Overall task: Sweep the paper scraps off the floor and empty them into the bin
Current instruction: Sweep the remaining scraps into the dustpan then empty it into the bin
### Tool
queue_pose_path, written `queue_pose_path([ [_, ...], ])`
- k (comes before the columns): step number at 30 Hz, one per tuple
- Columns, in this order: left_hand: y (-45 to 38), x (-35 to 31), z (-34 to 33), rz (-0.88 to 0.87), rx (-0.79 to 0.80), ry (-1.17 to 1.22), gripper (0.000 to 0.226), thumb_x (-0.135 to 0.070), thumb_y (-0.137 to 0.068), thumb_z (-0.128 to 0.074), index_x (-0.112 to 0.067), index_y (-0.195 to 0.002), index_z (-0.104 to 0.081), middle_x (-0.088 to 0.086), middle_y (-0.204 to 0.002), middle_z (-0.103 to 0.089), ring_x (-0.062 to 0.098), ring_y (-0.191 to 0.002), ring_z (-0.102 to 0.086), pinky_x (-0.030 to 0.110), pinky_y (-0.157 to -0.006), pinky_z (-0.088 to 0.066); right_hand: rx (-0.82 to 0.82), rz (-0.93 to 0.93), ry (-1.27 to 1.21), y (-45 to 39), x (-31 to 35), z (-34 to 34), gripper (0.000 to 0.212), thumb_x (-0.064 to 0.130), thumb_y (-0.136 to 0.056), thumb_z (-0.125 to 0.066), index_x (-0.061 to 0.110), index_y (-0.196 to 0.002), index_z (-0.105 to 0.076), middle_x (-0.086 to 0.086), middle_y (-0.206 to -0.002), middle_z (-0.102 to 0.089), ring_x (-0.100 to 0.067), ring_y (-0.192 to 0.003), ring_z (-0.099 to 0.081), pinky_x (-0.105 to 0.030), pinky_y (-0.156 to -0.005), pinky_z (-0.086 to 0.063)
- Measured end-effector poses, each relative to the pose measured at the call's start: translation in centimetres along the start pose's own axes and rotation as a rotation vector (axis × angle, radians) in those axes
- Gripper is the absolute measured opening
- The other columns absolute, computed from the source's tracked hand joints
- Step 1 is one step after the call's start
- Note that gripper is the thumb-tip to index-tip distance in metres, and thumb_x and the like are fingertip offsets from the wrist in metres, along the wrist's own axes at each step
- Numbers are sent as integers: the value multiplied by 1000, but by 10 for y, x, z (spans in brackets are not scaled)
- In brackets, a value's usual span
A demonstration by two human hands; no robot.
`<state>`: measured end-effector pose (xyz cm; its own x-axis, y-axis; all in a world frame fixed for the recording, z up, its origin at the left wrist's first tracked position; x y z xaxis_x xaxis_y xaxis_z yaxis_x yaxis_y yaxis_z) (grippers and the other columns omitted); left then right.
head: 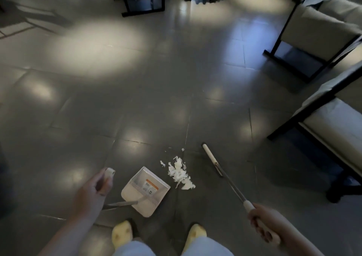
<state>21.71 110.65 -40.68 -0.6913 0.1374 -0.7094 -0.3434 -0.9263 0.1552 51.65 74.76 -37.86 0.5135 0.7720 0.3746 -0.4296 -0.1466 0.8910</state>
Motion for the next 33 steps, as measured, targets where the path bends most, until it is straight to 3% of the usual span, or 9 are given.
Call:
queue_pose_path([
  [3, -14, 11, 13, -21, 36, -22, 73, -75, -76, -46, -15, -106, -73, 8, -73, -64, 28, -69, -61, 32, -58, -42, 33, -66, -29, 15, -21, -30, 24, -2, -80, -56, 0, -56, -56, -13, -45, -48, -17, -27, -40, -15, -31, -31],
  [6, -36, 21, 33, -59, 70, -61, 84, -79, -67, -37, -20, -116, -72, 11, -84, -70, 32, -77, -64, 35, -61, -44, 84, -210, -225, 30, -35, -83, 38, 2, -87, -51, 2, -49, -48, -10, -39, -42, -16, -22, -37, -14, -28, -29],
  [10, -70, 20, 53, -176, 139, -114, 82, -79, -66, -31, -27, -114, -73, 6, -81, -70, 32, -76, -64, 35, -61, -44, 203, -328, -656, 38, -33, -166, 35, 9, -95, -41, 6, -59, -42, -6, -39, -35, -15, -21, -34, -14, -25, -27],
  [13, -95, 20, 60, -247, 208, -121, 79, -76, -67, -34, -24, -112, -73, 5, -89, -71, 29, -83, -65, 33, -64, -44, 206, -278, -972, 29, -2, -209, 23, 8, -96, -38, 10, -74, -44, 0, -39, -37, -8, -22, -34, -10, -23, -25],
  [17, -112, 29, 59, -190, 270, -61, 43, -48, -91, -62, -20, -122, -69, -1, -90, -66, 23, -87, -62, 26, -61, -40, 204, -228, -1186, 11, 44, -234, 23, 11, -96, -40, 10, -73, -42, 3, -37, -41, -5, -23, -38, -12, -23, -29],
  [21, -127, 34, 58, -152, 264, -6, 32, -31, -96, -61, -18, -125, -67, 1, -92, -64, 18, -83, -56, 27, -60, -39, 145, -202, -1013, -11, 71, -247, 19, 10, -96, -40, 11, -77, -43, 2, -43, -41, -4, -25, -39, -11, -23, -28],
  [26, -145, 29, 52, -162, 255, -23, 26, -32, -97, -58, -19, -116, -70, 11, -86, -68, 27, -77, -58, 27, -59, -38, 32, -170, -433, -20, 90, -291, 4, 4, -92, -47, 6, -92, -51, -3, -59, -47, -6, -29, -43, -13, -28, -32],
  [30, -144, 26, 45, -175, 224, -55, 29, -35, -98, -56, -20, -118, -69, 3, -84, -66, 22, -76, -57, 32, -59, -34, -29, -134, -80, -21, 86, -323, 26, 2, -88, -47, 2, -113, -52, -10, -71, -52, -15, -51, -47, -17, -35, -36],
  [33, -139, 24, 42, -175, 233, -61, 32, -36, -98, -54, -20, -123, -67, -1, -84, -63, 19, -77, -56, 32, -60, -35, 29, -100, 25, -7, 70, -325, 33, 1, -86, -45, 9, -116, -56, -11, -74, -53, -15, -51, -47, -21, -39, -39],
])
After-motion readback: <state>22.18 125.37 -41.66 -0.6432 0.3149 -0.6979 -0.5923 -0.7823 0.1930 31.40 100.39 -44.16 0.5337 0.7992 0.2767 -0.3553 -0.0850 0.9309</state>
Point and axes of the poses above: each hand's wrist, its own y-axis away from the middle knuckle, its own z-axis out of the back of the hand, x = y × z, the point moved 4 cm from there along -y, towards the middle knuckle
